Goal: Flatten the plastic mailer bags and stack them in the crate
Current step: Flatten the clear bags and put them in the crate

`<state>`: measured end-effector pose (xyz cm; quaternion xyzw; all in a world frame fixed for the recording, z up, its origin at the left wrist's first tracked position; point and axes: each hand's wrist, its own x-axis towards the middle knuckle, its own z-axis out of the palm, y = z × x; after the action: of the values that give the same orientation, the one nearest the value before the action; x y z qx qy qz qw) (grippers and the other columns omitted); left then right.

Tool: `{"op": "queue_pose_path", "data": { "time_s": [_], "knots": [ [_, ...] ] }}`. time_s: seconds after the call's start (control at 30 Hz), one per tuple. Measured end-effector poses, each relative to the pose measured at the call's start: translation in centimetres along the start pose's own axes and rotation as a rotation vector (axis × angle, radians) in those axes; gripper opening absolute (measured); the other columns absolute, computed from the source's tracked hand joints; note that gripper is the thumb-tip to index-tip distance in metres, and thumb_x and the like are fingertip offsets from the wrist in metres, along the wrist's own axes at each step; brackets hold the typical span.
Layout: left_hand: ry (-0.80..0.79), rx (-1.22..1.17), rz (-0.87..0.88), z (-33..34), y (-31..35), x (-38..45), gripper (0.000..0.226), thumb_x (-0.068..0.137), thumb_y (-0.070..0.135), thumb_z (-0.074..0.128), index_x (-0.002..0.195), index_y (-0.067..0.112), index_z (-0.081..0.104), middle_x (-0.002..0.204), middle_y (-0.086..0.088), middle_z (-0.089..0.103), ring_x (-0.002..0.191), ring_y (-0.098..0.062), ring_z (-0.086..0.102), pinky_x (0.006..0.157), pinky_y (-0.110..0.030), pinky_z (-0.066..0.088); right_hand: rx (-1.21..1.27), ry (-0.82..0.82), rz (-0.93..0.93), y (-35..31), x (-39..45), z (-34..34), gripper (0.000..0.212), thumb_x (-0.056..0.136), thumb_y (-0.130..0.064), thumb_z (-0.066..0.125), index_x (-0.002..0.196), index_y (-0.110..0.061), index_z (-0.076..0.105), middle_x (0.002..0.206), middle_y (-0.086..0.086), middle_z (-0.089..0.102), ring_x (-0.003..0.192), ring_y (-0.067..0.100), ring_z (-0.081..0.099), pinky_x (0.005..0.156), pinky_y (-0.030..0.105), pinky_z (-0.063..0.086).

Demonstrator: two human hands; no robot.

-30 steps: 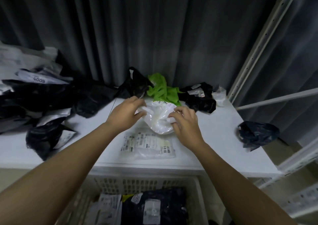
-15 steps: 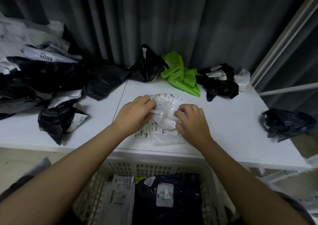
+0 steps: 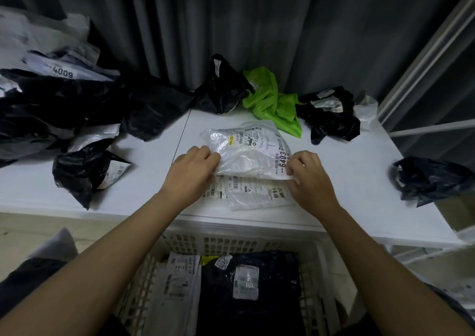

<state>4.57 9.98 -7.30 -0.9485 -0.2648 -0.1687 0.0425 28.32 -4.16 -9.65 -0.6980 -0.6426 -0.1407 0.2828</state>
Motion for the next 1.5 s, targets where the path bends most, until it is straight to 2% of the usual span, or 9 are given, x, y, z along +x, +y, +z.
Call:
{"op": "queue_pose_path", "data": {
  "time_s": [0.13, 0.3, 0.47, 0.63, 0.87, 0.97, 1.07, 1.23, 1.5],
  "knots": [
    [-0.126, -0.023, 0.055, 1.0, 0.1, -0.6, 0.023, 0.065, 0.007, 0.073, 0.079, 0.007, 0.055, 0.081, -0.011, 0.054, 0.075, -0.032, 0.053, 0.058, -0.032, 0.032, 0.073, -0.224, -0.03, 0.7, -1.3, 0.6, 0.031, 0.06, 0.003, 0.071, 0.075, -0.012, 0.048, 0.091, 0.003, 0.049, 0.086, 0.018, 0.038, 0.062, 0.036, 0.044],
    [-0.212, -0.108, 0.053, 1.3, 0.1, -0.9, 0.02, 0.084, 0.03, 0.065, 0.089, 0.012, 0.057, 0.098, -0.006, 0.051, 0.094, -0.026, 0.047, 0.07, -0.03, 0.032, 0.158, -0.261, 0.119, -0.5, -1.2, 0.5, 0.049, 0.076, -0.061, 0.061, 0.069, -0.014, 0.049, 0.082, -0.003, 0.047, 0.084, 0.012, 0.038, 0.07, 0.024, 0.035],
    [-0.217, -0.138, 0.082, 1.1, 0.0, -0.7, 0.006, 0.082, 0.014, 0.062, 0.085, 0.01, 0.059, 0.098, -0.009, 0.052, 0.093, -0.029, 0.047, 0.066, -0.033, 0.035, 0.199, -0.026, 0.246, -3.0, 3.5, 0.6, 0.046, 0.089, -0.051, 0.038, 0.093, -0.013, 0.063, 0.103, -0.003, 0.053, 0.1, 0.014, 0.042, 0.086, 0.032, 0.039],
    [-0.291, -0.125, 0.094, 1.5, 0.2, -1.0, 0.004, 0.087, 0.015, 0.059, 0.086, 0.011, 0.057, 0.104, -0.008, 0.048, 0.1, -0.027, 0.044, 0.064, -0.032, 0.036, 0.098, -0.48, 0.283, -5.2, 7.0, 3.3, 0.051, 0.101, -0.049, 0.027, 0.149, -0.032, 0.029, 0.161, -0.002, 0.011, 0.148, 0.021, -0.001, 0.119, 0.041, -0.001],
    [-0.378, -0.487, -0.237, 1.1, 0.2, -0.6, 0.038, 0.081, 0.051, 0.067, 0.082, 0.017, 0.049, 0.1, 0.001, 0.042, 0.102, -0.015, 0.036, 0.082, -0.031, 0.043, -0.006, -0.517, 0.33, -5.9, 5.3, 6.7, 0.054, 0.099, -0.054, 0.025, 0.15, -0.035, 0.026, 0.16, -0.002, 0.015, 0.148, 0.025, 0.001, 0.118, 0.048, -0.003],
    [-0.134, -0.632, -0.491, 1.3, 0.7, 0.0, 0.039, 0.087, 0.047, 0.06, 0.106, 0.016, 0.047, 0.112, -0.001, 0.039, 0.112, -0.019, 0.036, 0.087, -0.028, 0.037, -0.043, -0.467, 0.31, -5.8, 4.6, 7.0, 0.055, 0.099, -0.055, 0.023, 0.15, -0.034, 0.026, 0.16, -0.002, 0.015, 0.148, 0.025, 0.0, 0.118, 0.05, -0.003],
    [-0.168, -0.763, -0.626, 1.7, 0.7, 0.1, 0.058, 0.09, 0.04, 0.06, 0.137, 0.021, 0.03, 0.138, -0.009, 0.026, 0.128, -0.029, 0.034, 0.098, -0.032, 0.033, -0.076, -0.434, 0.283, -6.0, 3.9, 7.4, 0.065, 0.092, -0.062, 0.012, 0.15, -0.034, 0.024, 0.161, -0.001, 0.013, 0.148, 0.026, 0.0, 0.118, 0.05, -0.004],
    [-0.334, -0.813, -0.588, 2.8, 0.8, -0.2, 0.083, 0.092, 0.035, 0.06, 0.151, 0.032, 0.001, 0.149, -0.011, 0.015, 0.124, -0.033, 0.045, 0.103, -0.036, 0.036, -0.064, -0.43, 0.284, -6.2, 2.9, 8.3, 0.079, 0.081, -0.067, -0.001, 0.15, -0.036, 0.023, 0.161, -0.002, 0.008, 0.148, 0.027, -0.004, 0.117, 0.049, -0.008],
    [-0.427, -0.773, -0.541, 3.8, 1.2, -0.5, 0.083, 0.093, 0.037, 0.058, 0.153, 0.025, 0.001, 0.156, -0.009, 0.005, 0.139, -0.031, 0.029, 0.111, -0.036, 0.029, -0.055, -0.488, 0.31, -5.9, 2.8, 8.6, 0.067, 0.088, -0.064, 0.009, 0.151, -0.039, 0.015, 0.162, -0.003, 0.002, 0.148, 0.026, -0.009, 0.117, 0.049, -0.009]
  ]
}}
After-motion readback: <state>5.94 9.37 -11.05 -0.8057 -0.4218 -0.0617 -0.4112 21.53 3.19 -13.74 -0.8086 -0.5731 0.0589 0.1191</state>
